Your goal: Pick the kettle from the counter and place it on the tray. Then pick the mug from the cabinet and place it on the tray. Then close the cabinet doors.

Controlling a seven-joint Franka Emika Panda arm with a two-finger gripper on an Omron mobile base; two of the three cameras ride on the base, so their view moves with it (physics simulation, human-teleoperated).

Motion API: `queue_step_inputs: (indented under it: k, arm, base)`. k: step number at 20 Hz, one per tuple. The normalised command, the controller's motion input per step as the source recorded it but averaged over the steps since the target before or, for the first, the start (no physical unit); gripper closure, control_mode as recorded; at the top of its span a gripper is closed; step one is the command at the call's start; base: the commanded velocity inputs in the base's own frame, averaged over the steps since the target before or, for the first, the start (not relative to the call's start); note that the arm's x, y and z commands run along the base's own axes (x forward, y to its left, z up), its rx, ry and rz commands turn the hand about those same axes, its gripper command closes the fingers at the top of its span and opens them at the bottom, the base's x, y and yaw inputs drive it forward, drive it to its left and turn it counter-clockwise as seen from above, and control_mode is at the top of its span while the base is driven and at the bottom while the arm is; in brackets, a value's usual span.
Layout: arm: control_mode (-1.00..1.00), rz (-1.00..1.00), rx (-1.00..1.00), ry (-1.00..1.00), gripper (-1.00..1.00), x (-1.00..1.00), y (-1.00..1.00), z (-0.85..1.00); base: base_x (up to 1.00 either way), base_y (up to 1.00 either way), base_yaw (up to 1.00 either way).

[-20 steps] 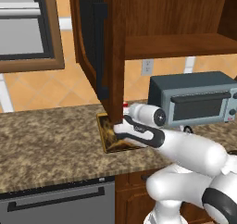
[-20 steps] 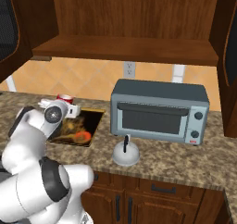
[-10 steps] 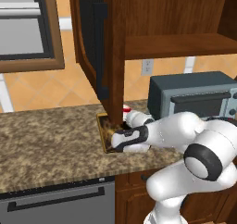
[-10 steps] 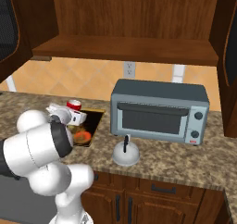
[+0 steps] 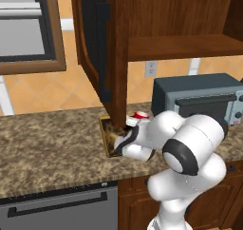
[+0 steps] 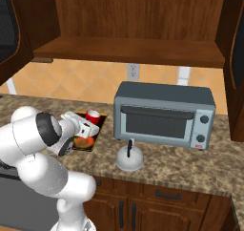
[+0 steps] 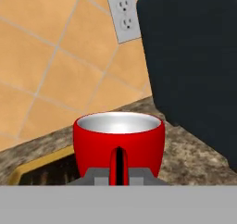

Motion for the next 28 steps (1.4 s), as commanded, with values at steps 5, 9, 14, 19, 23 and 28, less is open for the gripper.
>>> queue_step_inputs:
  k: [5,9,14,19,23,28]
  arm:
    - [-1.00,-0.34,0.00,0.00,1.00,0.31,0.30,0.00]
    - [-1.00,-0.20,-0.01,0.00,1.00,0.36,0.45,0.00]
    - [-1.00,-0.13,-0.01,-0.07,1.00,0.03,0.22,-0.18]
    - [-1.00,-0.16,-0.09,-0.14,1.00,0.06,0.34,-0.33]
    - [-1.00,-0.14,-0.14,-0.22,1.00,-0.06,0.30,-0.67]
    - [-1.00,-0.18,-0.14,-0.17,1.00,-0.23,0.28,-0.28]
  base:
    - [0.00,0.00,0.00]
    - [0.00,0.00,0.00]
    - [0.00,0.00,0.00]
    - [0.00,0.00,0.00]
    - [0.00,0.00,0.00]
    - [0.00,0.00,0.00]
